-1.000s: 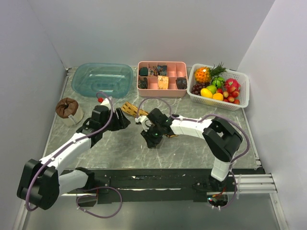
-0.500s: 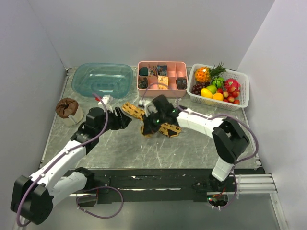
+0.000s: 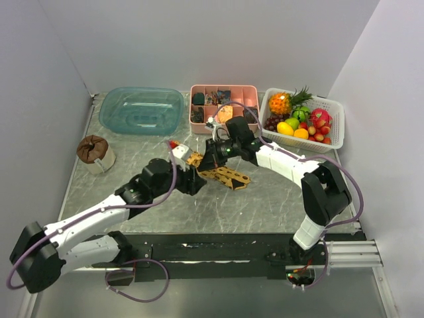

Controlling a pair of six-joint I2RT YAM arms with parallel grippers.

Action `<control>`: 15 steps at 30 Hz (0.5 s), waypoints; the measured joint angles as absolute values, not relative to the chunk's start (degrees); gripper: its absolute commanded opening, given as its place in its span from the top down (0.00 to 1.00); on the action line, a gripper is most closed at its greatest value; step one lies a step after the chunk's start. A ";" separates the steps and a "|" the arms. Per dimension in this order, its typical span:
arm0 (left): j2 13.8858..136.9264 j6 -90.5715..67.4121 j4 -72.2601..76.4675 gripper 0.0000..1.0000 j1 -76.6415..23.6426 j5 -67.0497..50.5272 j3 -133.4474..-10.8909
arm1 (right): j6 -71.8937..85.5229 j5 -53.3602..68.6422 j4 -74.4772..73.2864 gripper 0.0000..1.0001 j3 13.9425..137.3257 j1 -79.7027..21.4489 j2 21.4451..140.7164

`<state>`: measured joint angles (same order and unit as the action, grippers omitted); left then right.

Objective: Roll the ties
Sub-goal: Flatten out the tie at the center of the board.

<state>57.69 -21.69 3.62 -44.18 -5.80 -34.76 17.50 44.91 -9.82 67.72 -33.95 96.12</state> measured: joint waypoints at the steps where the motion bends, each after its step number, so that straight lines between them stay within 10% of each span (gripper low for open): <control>1: 58.61 -21.32 3.62 0.33 -44.77 -4.80 -35.20 | 17.87 45.39 -9.80 0.99 67.72 -33.93 96.01; 15: 63.35 -18.17 2.50 0.05 -53.34 14.96 -38.94 | 18.85 46.92 -10.09 0.97 67.70 -33.17 94.85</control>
<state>63.35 -18.17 2.50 -53.34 14.96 -38.94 18.85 46.92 -10.09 67.70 -33.17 94.85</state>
